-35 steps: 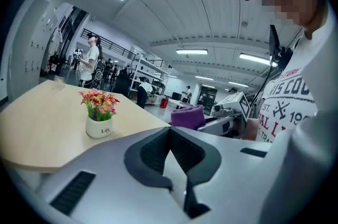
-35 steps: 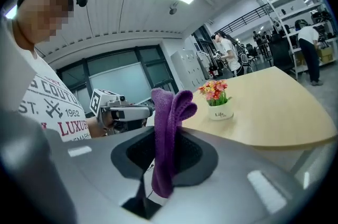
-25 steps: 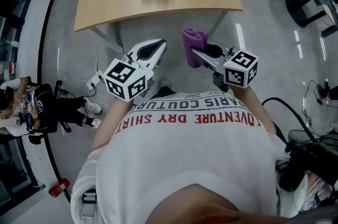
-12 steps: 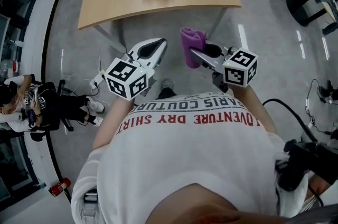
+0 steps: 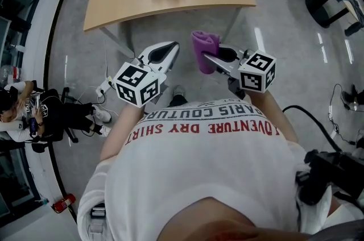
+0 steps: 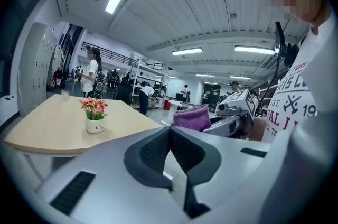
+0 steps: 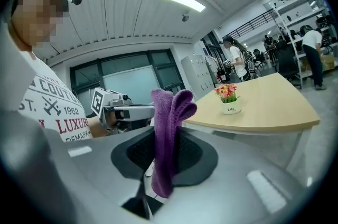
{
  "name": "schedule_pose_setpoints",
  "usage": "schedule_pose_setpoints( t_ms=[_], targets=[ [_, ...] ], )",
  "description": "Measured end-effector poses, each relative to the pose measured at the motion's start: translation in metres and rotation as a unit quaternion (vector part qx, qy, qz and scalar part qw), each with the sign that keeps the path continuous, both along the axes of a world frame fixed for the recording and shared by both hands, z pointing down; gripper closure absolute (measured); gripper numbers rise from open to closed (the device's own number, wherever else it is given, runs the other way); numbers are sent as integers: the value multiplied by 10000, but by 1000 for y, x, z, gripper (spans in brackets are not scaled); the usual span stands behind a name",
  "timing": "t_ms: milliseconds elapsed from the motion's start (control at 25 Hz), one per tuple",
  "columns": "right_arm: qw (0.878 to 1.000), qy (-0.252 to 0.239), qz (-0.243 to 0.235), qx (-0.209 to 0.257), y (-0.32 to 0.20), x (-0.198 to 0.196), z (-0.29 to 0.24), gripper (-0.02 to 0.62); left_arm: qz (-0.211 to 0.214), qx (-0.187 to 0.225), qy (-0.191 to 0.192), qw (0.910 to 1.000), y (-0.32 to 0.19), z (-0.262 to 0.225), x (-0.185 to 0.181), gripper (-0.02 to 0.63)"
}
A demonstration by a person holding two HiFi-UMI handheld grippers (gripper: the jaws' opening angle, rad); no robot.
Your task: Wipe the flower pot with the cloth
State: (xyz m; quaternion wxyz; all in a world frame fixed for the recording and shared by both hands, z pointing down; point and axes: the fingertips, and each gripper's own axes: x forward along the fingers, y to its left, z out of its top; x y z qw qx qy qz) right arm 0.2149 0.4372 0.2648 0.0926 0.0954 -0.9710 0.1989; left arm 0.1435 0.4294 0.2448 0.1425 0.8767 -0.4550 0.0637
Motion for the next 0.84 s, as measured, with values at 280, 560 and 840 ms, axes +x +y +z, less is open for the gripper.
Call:
schedule_pose_setpoints(
  t_ms=[280, 560, 840],
  targets=[
    [10000, -75, -28, 39, 2, 0, -6, 532, 20, -23, -74, 10000, 2, 0, -1, 604],
    [10000, -89, -11, -20, 3, 3, -5, 532, 55, -65, -88, 9999, 1, 1, 3, 604],
    [9999, -102, -17, -23, 5, 7, -4, 532, 88, -74, -91, 9999, 6, 5, 9, 604]
  ],
)
